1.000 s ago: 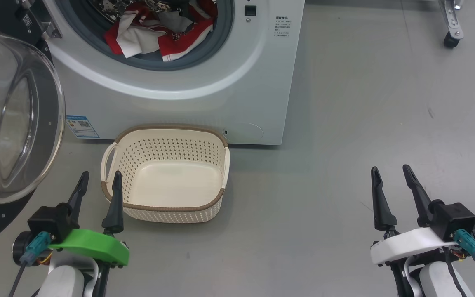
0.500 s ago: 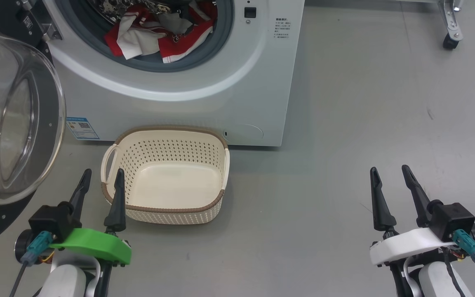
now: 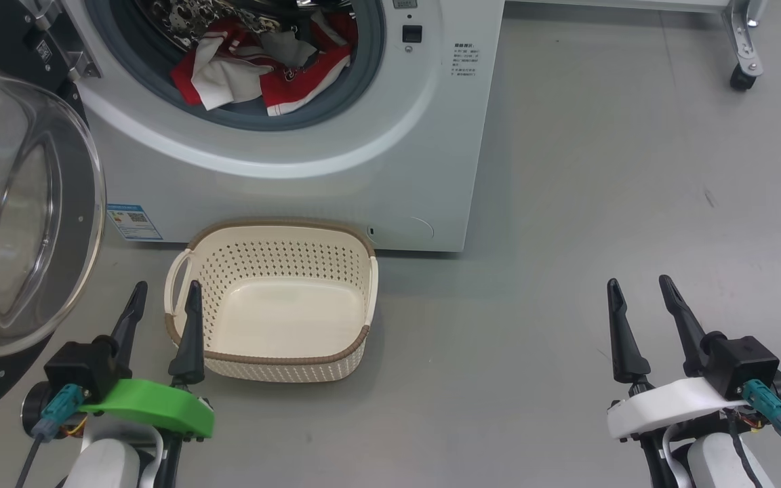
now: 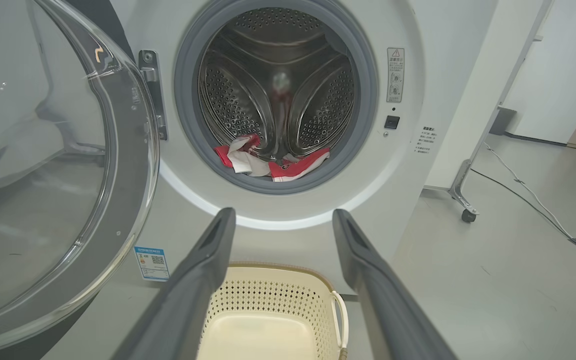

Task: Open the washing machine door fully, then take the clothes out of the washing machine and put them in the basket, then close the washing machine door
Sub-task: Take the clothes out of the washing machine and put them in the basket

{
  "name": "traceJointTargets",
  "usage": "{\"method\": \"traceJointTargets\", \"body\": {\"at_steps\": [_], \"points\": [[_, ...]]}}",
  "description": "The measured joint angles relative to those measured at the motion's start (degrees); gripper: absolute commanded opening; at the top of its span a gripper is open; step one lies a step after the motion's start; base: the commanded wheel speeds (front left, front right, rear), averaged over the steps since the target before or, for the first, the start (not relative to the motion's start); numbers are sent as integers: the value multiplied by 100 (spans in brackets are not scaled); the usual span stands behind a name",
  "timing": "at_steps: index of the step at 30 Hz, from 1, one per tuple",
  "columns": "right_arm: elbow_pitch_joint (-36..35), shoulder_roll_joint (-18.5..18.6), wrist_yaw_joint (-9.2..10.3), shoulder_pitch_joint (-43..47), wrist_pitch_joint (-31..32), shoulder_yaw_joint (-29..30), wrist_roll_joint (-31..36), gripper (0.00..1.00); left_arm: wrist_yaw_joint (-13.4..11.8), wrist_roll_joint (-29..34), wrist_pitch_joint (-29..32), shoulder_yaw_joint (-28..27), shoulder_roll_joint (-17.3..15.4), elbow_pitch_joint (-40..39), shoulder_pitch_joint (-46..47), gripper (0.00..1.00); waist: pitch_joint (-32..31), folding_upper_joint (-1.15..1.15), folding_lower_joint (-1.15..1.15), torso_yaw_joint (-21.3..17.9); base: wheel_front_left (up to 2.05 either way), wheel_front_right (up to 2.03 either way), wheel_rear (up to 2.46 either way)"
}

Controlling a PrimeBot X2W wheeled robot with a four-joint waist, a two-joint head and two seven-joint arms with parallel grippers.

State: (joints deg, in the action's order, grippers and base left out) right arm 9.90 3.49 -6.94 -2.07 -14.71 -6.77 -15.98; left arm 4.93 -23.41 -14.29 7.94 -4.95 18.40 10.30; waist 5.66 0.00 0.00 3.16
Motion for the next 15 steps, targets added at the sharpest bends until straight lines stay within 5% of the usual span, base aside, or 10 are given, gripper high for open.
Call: {"method": "traceJointTargets", "body": {"at_steps": [15], "points": [[38,-8,-2,4,0,1,1,100,-19,145,-1,-77,10,-69,-7,100,-8,0,0,53,120,-120,0]]}}
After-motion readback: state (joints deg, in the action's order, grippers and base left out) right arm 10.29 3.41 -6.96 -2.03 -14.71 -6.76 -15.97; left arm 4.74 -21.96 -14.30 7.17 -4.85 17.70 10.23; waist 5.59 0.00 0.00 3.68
